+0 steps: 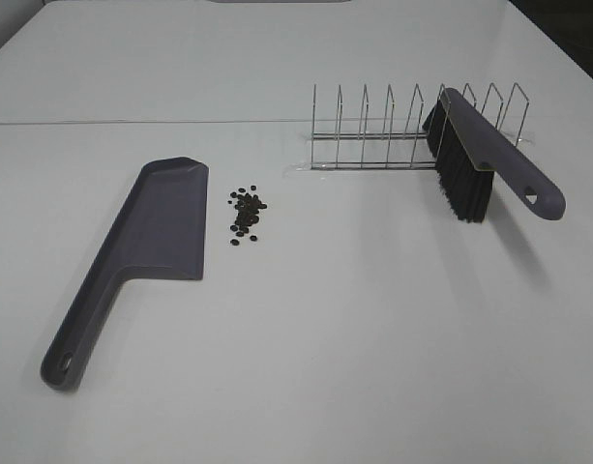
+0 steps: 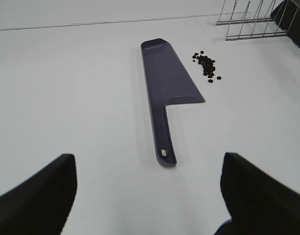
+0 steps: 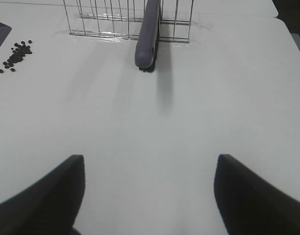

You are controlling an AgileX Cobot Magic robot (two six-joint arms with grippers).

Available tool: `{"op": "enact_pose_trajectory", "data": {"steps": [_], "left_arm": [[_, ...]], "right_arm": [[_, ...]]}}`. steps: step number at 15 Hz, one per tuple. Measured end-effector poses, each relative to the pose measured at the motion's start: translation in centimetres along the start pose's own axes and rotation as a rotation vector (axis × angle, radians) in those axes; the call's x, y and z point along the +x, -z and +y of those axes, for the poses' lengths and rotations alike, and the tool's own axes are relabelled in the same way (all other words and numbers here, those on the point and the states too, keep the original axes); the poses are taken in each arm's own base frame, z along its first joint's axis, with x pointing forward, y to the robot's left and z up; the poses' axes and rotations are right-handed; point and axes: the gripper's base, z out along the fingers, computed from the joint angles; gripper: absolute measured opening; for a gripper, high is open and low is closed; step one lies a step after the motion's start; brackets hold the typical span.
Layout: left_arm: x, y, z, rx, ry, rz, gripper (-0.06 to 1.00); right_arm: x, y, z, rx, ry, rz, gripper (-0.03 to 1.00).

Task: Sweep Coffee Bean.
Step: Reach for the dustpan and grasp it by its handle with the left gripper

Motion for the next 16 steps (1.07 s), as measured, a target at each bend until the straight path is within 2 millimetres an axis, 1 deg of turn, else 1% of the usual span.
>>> {"op": "enact_pose_trajectory", "data": {"steps": [16], "left_arm": [[0.0,0.0,0.0,0.0,0.0,0.0,0.76]], "right_arm": [[0.0,0.0,0.0,0.0,0.0,0.0,0.72]]}}
